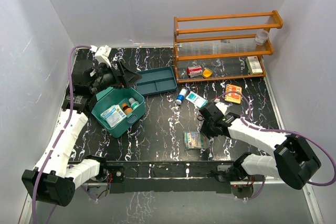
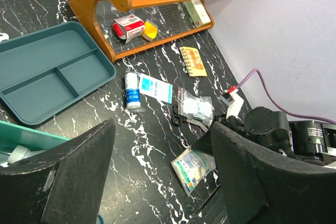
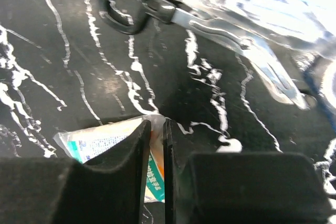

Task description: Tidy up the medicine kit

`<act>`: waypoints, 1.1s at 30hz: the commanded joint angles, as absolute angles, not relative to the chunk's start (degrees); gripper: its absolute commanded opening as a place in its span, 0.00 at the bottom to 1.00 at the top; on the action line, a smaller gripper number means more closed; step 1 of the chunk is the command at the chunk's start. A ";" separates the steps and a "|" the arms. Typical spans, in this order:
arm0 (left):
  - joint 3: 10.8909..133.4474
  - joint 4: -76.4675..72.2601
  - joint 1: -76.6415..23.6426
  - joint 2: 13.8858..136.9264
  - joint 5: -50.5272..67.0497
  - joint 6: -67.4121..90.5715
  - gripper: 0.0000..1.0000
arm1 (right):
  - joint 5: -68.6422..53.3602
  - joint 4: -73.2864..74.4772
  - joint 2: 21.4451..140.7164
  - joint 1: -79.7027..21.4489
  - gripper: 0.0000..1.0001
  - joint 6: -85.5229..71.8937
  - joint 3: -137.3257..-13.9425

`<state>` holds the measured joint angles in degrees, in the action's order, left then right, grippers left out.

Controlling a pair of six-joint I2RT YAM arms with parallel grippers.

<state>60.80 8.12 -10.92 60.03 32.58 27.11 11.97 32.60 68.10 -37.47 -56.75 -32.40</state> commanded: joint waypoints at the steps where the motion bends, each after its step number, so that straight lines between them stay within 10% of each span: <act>1: 62.27 6.05 -10.63 60.07 34.13 27.43 0.72 | 7.73 22.22 69.57 -37.34 0.10 -46.94 -34.56; 14: 60.75 5.40 -10.68 60.72 33.83 28.21 0.72 | 0.88 13.28 91.30 -37.30 0.00 -24.14 -56.99; 22: 60.73 6.55 -10.68 60.75 34.03 27.45 0.73 | 13.12 19.92 92.84 -37.35 0.53 -30.86 -62.48; 33: 59.85 6.16 -10.72 60.78 34.87 27.69 0.73 | 12.17 21.11 83.36 -37.30 0.55 -50.41 -48.86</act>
